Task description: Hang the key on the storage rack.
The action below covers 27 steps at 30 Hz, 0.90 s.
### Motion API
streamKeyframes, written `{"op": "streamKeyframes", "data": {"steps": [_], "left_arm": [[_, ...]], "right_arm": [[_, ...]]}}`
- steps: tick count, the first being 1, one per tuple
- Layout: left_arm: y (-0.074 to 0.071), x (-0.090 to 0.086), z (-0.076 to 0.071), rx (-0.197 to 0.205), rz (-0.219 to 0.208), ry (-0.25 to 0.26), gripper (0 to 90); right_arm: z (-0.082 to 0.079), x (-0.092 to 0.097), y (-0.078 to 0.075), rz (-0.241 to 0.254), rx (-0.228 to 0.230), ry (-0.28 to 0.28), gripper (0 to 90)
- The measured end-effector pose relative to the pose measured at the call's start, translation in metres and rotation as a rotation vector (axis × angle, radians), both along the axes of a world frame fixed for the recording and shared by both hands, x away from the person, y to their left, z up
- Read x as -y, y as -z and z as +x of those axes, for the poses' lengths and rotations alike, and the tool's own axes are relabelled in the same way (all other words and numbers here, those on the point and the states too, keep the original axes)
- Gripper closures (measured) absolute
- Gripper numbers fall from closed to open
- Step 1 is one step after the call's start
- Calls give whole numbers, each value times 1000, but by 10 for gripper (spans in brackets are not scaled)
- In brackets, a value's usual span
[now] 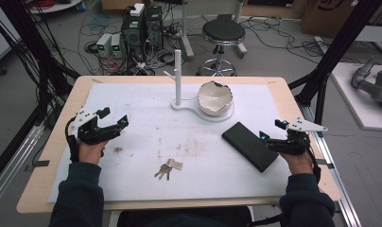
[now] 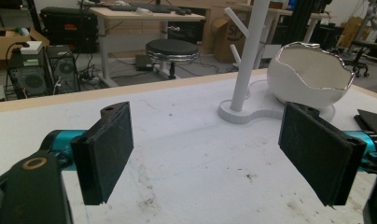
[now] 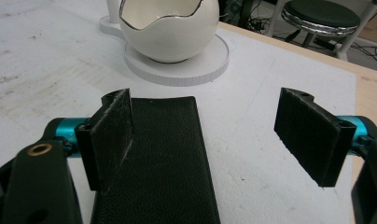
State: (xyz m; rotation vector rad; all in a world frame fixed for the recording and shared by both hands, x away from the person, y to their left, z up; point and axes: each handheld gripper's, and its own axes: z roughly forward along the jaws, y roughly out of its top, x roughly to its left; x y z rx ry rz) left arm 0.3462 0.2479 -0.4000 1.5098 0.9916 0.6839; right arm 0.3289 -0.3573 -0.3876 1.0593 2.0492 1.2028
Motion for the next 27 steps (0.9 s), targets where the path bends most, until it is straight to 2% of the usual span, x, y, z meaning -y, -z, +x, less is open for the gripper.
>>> {"op": "streamKeyframes", "data": {"steps": [3,7,10,15,20,21,22,24,25,26,27], "left_arm": [[0,0,0,1,1,2,179],[0,1,0,4,-3,0,181],[1,1,1,-6,2,-3,181],[0,3,1,1,6,4,187],[1,3,2,-13,-5,21,195],[1,4,1,-20,-7,33,195],[1,6,1,-28,-23,64,248],[3,12,1,-50,-33,121,257],[5,16,1,-67,-27,152,258],[9,26,2,-96,-6,211,249],[9,26,2,-96,-6,211,245]], "right_arm": [[-1,0,1,2,3,-1,201],[-4,0,1,2,34,-19,201],[-5,0,2,-13,44,-16,201],[-13,-1,3,-34,65,-20,202],[-15,-2,3,-23,62,-8,202],[-15,-2,3,-23,62,-8,202],[-17,-3,3,-25,63,-5,202],[-17,-3,3,-29,65,-6,202],[-17,-4,3,-31,65,-4,202],[-16,-4,3,-30,61,-1,202],[-16,-4,3,-30,61,-1,202]]}}
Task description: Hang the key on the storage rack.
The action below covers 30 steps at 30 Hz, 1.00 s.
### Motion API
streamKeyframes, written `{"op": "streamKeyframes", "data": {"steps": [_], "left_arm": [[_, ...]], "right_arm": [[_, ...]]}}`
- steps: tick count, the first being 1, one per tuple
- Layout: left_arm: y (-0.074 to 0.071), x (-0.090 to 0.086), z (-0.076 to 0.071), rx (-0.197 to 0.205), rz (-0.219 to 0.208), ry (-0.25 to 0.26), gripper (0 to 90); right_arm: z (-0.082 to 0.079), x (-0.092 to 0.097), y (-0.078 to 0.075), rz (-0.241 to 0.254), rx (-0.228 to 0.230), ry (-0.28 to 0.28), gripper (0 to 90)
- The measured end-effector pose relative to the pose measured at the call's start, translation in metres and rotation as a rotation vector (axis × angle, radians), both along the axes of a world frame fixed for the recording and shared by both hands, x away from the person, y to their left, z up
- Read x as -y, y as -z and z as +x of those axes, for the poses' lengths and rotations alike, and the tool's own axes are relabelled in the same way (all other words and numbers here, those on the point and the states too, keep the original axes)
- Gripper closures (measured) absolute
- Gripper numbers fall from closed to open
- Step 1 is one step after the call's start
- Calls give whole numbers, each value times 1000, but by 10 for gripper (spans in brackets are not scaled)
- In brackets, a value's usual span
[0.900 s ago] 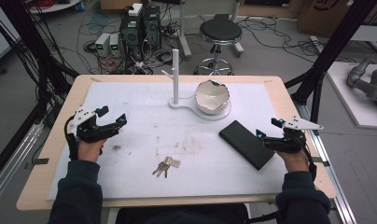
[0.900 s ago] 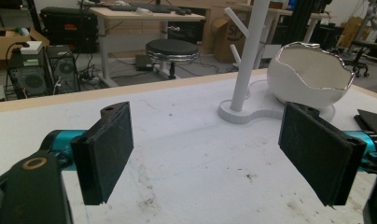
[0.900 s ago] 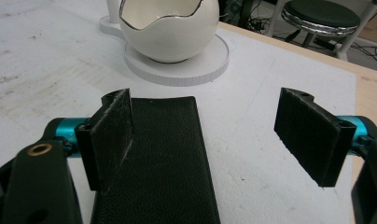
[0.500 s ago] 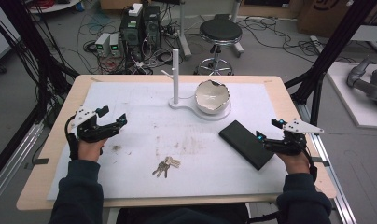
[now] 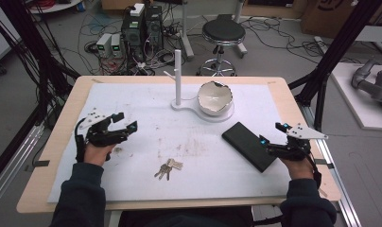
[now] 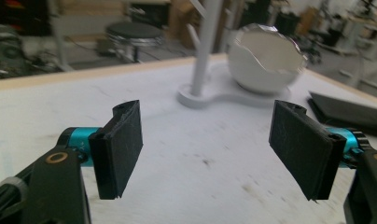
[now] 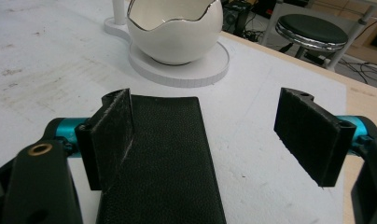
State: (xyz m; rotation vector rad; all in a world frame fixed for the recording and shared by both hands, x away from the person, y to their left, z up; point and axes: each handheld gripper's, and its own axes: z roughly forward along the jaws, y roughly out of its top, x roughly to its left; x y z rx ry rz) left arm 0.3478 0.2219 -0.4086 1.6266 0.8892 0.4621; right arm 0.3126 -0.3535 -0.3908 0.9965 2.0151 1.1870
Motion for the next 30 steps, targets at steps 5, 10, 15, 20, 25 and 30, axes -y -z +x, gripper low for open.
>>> {"op": "streamKeyframes", "data": {"steps": [5,10,15,20,25,30], "left_arm": [[9,34,0,-76,54,142,230],[15,52,-7,-115,95,268,402],[26,61,-25,-150,143,348,530],[28,68,-33,-157,158,387,575],[33,79,-39,-192,178,401,619],[39,89,-41,-235,228,390,622]], "right_arm": [[2,-1,2,-14,-6,-7,202],[2,0,3,-20,-5,-7,202],[1,2,2,-10,-5,4,203],[1,0,2,-18,-4,0,202],[2,0,2,-21,-7,0,203],[2,1,3,-14,-9,5,203]]}}
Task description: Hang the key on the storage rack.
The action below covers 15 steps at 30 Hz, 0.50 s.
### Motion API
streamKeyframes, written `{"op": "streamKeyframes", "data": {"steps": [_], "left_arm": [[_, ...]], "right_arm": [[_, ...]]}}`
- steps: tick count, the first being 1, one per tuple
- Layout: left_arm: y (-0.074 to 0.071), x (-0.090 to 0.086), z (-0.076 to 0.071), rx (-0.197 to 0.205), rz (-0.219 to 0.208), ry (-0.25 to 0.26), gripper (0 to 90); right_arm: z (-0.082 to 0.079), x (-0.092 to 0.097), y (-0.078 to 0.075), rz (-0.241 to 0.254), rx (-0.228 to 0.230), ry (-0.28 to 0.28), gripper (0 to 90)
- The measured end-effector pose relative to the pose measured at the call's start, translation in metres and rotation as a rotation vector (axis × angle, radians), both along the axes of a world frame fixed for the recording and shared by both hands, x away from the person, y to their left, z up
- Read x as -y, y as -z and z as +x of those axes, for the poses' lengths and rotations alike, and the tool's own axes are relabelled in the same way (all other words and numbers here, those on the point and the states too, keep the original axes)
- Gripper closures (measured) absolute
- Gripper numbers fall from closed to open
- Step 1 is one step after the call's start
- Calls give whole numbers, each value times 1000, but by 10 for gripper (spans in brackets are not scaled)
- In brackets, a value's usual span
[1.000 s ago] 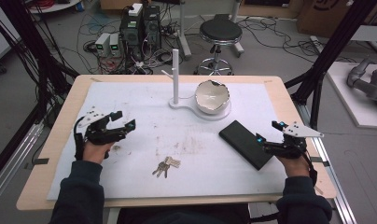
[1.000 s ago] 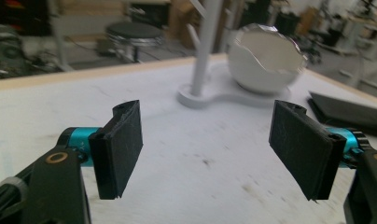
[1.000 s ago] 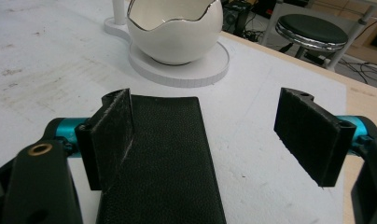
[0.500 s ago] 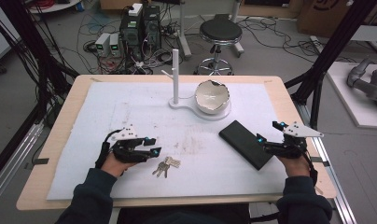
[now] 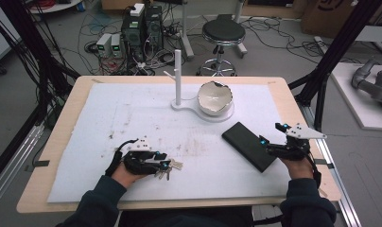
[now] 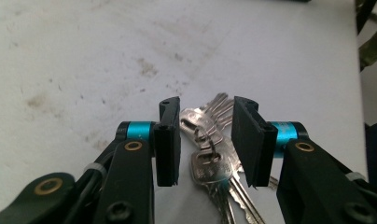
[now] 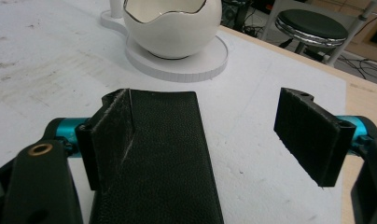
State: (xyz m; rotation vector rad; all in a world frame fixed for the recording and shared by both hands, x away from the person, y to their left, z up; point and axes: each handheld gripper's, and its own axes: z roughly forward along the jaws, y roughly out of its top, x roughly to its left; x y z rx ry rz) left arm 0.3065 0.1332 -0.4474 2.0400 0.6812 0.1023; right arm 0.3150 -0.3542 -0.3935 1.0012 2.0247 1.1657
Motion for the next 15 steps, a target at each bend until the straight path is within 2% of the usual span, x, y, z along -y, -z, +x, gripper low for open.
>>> {"op": "streamKeyframes", "data": {"steps": [2,3,5,7,10,12,15], "left_arm": [[3,0,2,-26,21,-13,604],[3,0,2,-26,21,-13,573],[2,0,2,-19,37,-8,573],[3,0,2,-30,53,0,637],[4,1,1,-40,64,31,791],[4,1,1,-41,63,31,826],[3,-1,2,-50,66,33,833]], "right_arm": [[0,0,0,-2,-1,0,203],[0,0,0,-2,-2,1,203],[0,0,0,-2,-3,3,203],[0,0,0,-2,-3,5,203],[0,0,0,-4,-3,6,203],[0,0,0,-6,-6,9,203],[0,1,0,-7,-6,9,203]]}}
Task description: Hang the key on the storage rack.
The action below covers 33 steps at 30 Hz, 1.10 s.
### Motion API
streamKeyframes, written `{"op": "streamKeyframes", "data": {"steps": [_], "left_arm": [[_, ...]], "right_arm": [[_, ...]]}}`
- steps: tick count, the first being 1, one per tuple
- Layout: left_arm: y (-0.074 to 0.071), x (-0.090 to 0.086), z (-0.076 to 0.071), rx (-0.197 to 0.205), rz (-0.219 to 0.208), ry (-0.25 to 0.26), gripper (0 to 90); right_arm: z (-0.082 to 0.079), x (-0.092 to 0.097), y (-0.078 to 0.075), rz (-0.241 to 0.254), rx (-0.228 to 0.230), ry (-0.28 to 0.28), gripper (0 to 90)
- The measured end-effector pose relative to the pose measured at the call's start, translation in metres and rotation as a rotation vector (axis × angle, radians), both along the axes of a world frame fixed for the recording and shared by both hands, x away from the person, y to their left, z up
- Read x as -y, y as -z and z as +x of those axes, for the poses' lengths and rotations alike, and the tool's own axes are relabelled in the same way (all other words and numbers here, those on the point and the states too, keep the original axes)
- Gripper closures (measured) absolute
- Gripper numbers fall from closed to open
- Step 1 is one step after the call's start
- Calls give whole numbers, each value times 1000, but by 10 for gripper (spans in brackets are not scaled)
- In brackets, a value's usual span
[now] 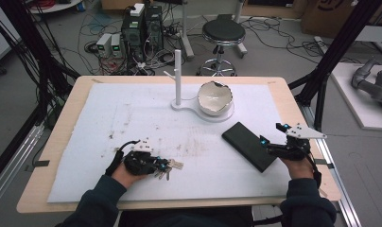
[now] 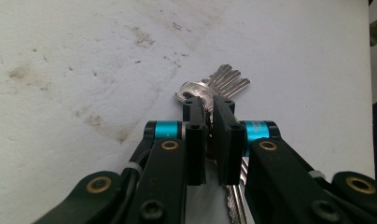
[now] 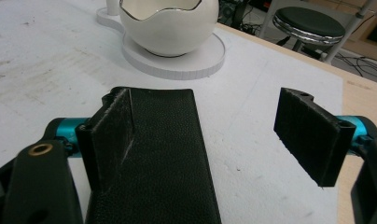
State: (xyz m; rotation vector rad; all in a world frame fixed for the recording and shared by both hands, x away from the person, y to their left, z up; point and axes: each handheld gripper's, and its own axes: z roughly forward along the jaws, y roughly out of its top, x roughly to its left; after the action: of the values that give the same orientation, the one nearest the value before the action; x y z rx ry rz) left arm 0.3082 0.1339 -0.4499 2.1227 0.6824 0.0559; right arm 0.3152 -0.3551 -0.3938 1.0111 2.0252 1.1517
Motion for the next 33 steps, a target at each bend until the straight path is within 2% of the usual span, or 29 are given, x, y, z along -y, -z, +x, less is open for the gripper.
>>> {"op": "streamKeyframes", "data": {"steps": [6,7,8,9,10,11,13,15,18,20,22,23,25,26,28,30,31,33], "left_arm": [[-5,-5,1,8,-50,-30,835],[-9,-11,1,33,-111,-54,897],[-9,-11,1,33,-111,-54,897],[-13,-15,3,43,-138,-63,897],[-19,-22,3,71,-177,-85,898],[-20,-25,3,79,-186,-101,898],[-21,-28,4,78,-181,-107,897],[-18,-30,5,58,-187,-110,896],[-15,-16,1,47,-157,-62,885],[-13,-8,0,42,-122,-37,835],[-10,-3,-1,34,-87,-41,759],[-7,-1,-1,34,-58,-45,755],[-5,-1,0,24,-31,-51,755],[-5,-1,0,24,-31,-51,774],[-4,-1,-1,29,-2,-43,872],[-5,-1,-1,28,10,-32,874],[-5,-1,-1,30,12,-31,877],[-6,-3,0,22,-19,-35,878]], "right_arm": [[0,0,0,-2,1,3,204],[0,0,0,-3,2,1,204],[0,0,0,-3,2,1,204],[0,0,0,-4,0,3,204],[0,0,0,-6,1,0,204],[1,0,0,-7,3,-1,204],[0,0,0,-7,0,-1,204],[0,-1,0,-8,-1,-3,204],[1,-1,0,-9,1,-4,204],[1,-1,0,-9,0,-4,204],[1,-1,0,-10,-2,-4,204],[1,-1,1,-10,-2,-5,204],[1,-1,0,-6,-3,-5,204],[1,-1,0,-6,-3,-5,204],[0,0,0,-8,-4,-2,204],[0,0,0,-7,-5,0,204],[1,0,0,-6,-3,-4,204],[1,0,1,-9,-1,-4,204]]}}
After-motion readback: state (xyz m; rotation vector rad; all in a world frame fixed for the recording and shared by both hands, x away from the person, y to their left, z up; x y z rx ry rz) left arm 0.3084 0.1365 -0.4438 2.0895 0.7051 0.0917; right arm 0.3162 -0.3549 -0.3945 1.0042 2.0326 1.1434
